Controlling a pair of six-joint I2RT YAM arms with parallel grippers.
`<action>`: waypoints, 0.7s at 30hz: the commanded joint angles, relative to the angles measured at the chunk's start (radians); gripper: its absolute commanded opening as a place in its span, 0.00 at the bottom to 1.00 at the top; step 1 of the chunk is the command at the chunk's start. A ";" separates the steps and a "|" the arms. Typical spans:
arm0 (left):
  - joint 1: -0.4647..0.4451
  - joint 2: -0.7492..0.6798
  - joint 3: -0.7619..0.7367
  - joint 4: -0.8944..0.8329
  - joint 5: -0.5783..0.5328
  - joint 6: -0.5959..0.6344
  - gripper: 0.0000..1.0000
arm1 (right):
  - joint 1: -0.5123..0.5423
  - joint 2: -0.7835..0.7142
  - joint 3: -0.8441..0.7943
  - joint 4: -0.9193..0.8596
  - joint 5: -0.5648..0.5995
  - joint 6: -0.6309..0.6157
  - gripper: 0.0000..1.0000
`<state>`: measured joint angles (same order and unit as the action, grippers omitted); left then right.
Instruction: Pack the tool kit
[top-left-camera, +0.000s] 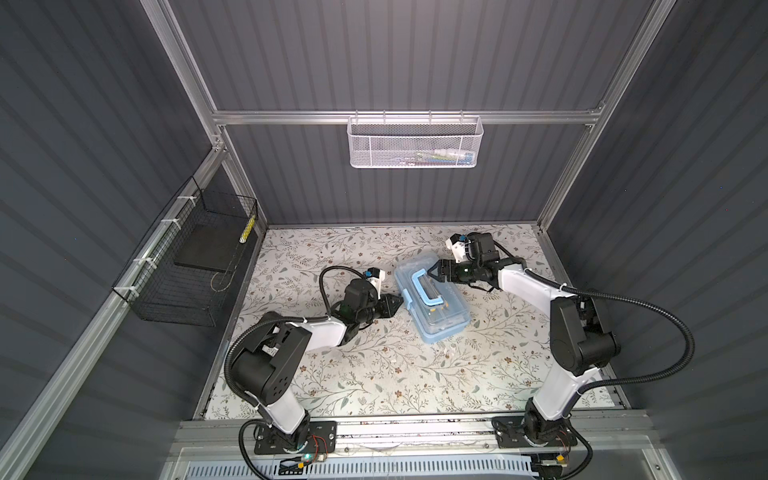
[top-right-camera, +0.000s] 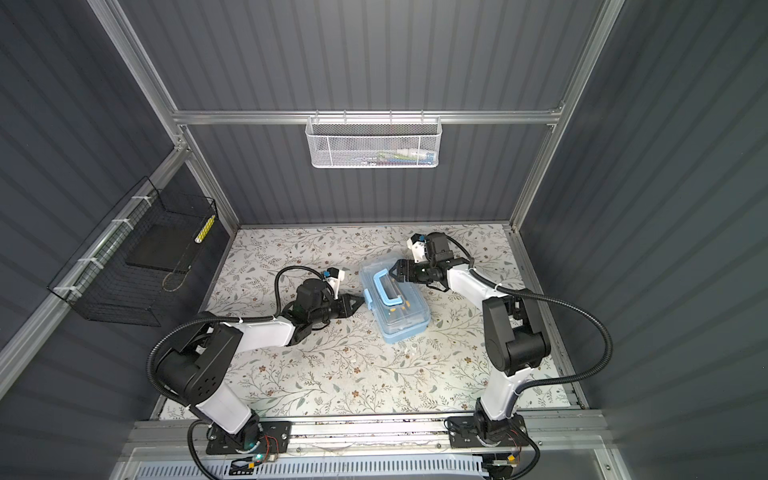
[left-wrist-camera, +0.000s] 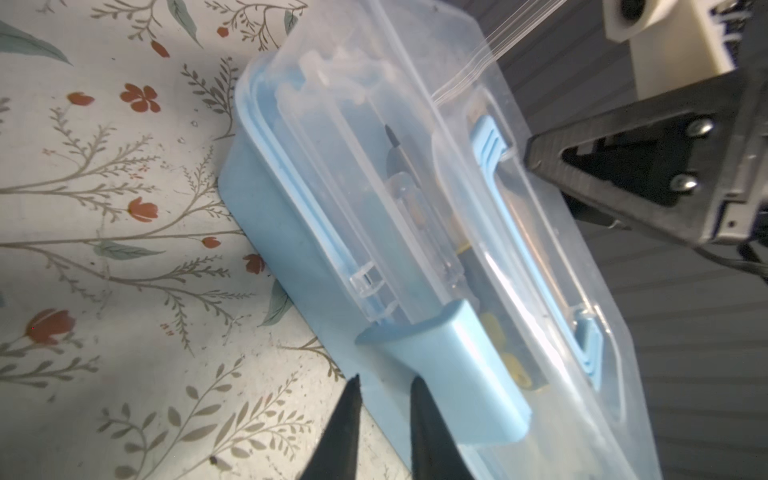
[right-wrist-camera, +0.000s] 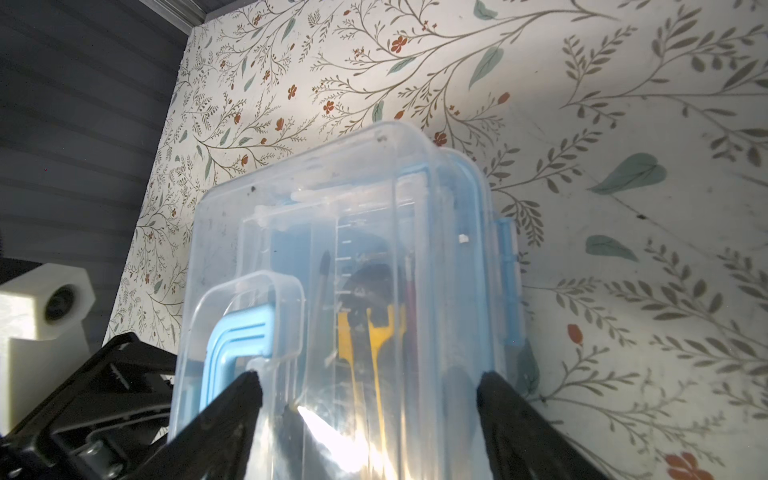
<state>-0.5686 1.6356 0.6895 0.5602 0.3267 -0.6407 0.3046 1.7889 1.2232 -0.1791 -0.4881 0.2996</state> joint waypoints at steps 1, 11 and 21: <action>-0.005 -0.065 -0.035 -0.042 -0.045 0.029 0.32 | 0.017 0.036 -0.028 -0.067 -0.026 0.008 0.83; -0.005 0.038 -0.038 0.123 0.061 -0.049 0.34 | 0.017 0.036 -0.021 -0.071 -0.026 0.010 0.83; -0.005 -0.052 -0.049 0.043 0.010 -0.007 0.39 | 0.017 0.038 -0.021 -0.072 -0.027 0.007 0.83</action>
<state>-0.5690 1.6150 0.6514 0.6220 0.3485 -0.6689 0.3046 1.7905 1.2232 -0.1768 -0.4896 0.3065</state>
